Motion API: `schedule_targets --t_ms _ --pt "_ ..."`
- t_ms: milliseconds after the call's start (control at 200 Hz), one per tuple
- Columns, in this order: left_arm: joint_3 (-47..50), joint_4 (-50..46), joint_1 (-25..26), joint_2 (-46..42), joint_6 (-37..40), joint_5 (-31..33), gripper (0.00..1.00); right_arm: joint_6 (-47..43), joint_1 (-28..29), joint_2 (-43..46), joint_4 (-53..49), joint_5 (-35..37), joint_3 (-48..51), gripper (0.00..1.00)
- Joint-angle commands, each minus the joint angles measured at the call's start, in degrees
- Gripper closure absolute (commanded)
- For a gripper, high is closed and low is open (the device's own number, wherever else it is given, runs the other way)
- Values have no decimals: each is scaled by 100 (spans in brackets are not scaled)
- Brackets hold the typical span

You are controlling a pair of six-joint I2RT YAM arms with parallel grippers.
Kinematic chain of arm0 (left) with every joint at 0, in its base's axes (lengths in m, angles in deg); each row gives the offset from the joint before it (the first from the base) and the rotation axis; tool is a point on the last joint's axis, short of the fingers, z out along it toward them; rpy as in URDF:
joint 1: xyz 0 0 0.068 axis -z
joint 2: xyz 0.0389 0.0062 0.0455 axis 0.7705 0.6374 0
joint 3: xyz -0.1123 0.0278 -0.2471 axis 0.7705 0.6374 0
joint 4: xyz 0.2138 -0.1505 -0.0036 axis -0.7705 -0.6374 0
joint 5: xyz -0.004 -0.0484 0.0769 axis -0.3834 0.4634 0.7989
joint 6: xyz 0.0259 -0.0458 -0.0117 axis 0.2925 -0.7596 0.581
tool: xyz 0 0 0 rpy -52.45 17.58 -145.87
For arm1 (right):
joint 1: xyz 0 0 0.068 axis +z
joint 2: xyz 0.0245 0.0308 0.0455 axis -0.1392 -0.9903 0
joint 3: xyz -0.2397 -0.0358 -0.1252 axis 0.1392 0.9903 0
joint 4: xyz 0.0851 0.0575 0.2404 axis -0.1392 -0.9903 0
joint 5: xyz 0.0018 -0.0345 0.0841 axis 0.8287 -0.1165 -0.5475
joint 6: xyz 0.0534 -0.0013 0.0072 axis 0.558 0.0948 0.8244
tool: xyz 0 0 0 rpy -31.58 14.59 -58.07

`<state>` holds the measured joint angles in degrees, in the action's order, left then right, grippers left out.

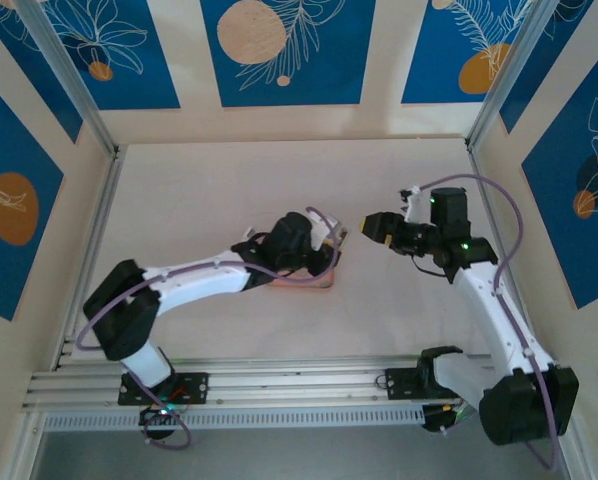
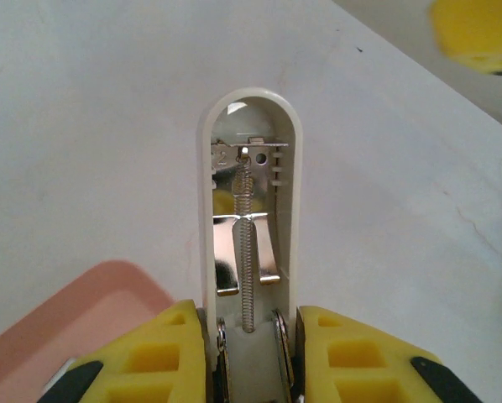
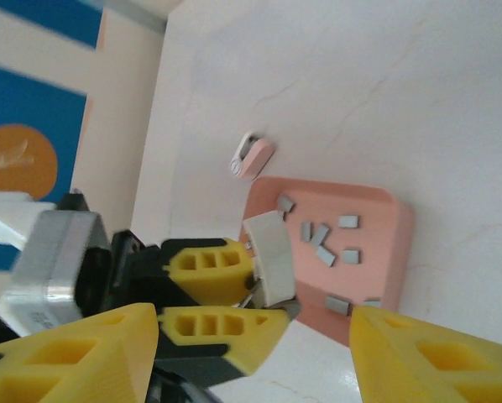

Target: Load the staples into the stapler

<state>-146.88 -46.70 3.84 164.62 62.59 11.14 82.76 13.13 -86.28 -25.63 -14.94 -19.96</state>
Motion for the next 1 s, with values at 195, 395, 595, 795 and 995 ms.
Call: schedule_targets --t_ms 195,395,595,795,995 --pt "-2013 -941 657 1563 -1389 1731 98 543 -576 719 -479 645 489 38" --pt "-3595 -2527 860 2593 -2084 2619 100 722 -976 1157 -477 392 960 38" --pt "-4043 -2767 916 3108 -2572 2687 100 777 -1369 1706 -863 522 1293 37" --pt "-4596 -3360 913 3591 -2975 2932 100 811 -1593 2093 -1129 464 1483 38" --pt "-4667 -3445 904 3807 -3235 3079 100 795 -1602 2209 -1174 316 1582 38"
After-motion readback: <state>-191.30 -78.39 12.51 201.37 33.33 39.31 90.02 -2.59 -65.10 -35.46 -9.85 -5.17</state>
